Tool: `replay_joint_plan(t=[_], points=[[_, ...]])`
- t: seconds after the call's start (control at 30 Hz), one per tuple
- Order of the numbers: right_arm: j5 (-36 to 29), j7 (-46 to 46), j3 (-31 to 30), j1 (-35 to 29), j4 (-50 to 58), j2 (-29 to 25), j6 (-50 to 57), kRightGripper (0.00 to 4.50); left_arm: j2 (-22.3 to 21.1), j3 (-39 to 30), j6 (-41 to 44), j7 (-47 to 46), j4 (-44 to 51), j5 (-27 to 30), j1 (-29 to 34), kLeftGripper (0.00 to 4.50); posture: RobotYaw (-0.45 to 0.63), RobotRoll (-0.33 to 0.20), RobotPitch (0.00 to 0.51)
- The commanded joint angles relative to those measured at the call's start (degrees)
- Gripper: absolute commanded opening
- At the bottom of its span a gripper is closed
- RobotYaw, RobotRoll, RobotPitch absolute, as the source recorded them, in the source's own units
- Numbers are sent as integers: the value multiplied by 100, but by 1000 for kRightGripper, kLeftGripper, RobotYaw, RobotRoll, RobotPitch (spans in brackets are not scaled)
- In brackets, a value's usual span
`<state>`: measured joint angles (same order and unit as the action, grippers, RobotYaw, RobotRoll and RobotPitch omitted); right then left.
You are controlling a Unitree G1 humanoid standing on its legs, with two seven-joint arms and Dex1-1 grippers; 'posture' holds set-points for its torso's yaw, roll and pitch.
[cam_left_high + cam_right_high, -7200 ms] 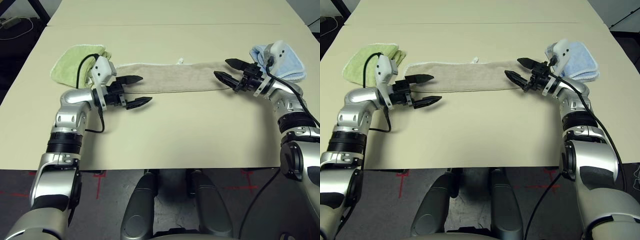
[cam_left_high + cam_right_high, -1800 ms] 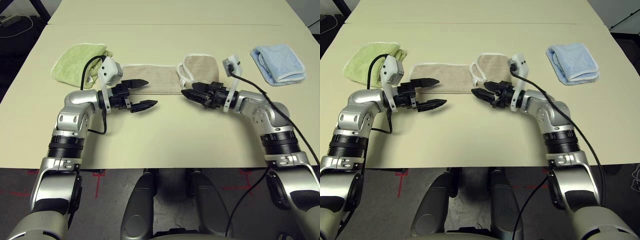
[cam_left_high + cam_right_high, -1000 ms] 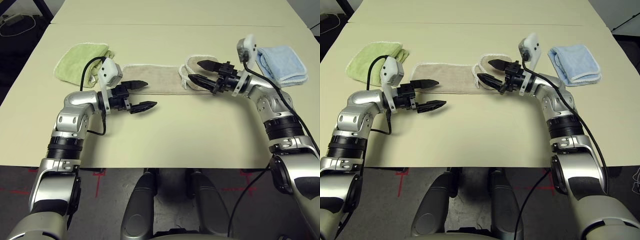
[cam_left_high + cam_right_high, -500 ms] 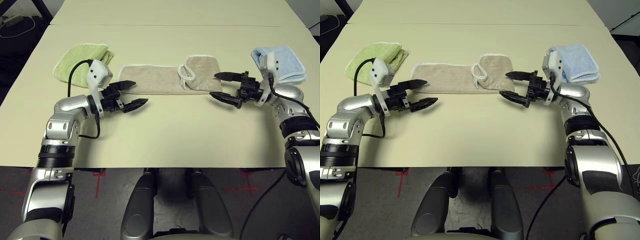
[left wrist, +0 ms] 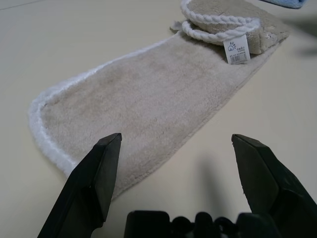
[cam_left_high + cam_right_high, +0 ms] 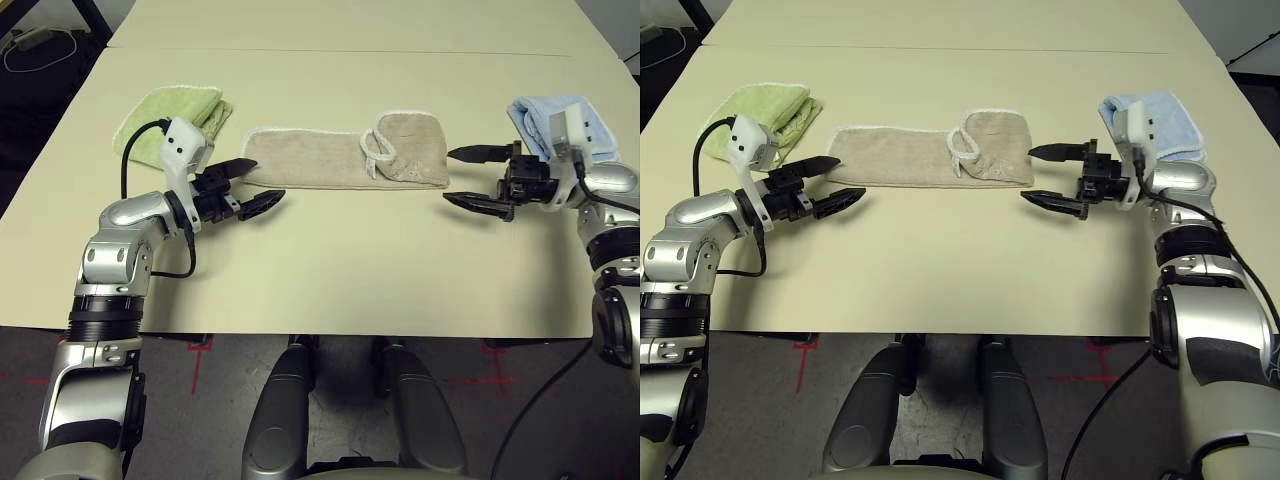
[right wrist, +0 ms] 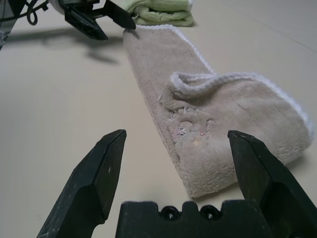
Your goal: Fold the towel and set it aside.
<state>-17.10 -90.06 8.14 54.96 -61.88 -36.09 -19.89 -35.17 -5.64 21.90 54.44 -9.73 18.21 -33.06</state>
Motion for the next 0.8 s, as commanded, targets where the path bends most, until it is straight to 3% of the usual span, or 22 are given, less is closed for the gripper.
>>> replay_joint_plan(t=[0.03,0.3,0.8], points=[[-62,75,138,-245,182,-64,41,4469,64,18,-120,-58,-197,-4,41,4500,47,0,249],[87,15,35,-405,208,147,-285,4469,168,-78,-280,-362,-573,-23,-61,4500,54,0,251],[34,258,116,-805,303,445,-633,4469,169,-111,-183,-459,-329,63,6,4500,61,0,247]])
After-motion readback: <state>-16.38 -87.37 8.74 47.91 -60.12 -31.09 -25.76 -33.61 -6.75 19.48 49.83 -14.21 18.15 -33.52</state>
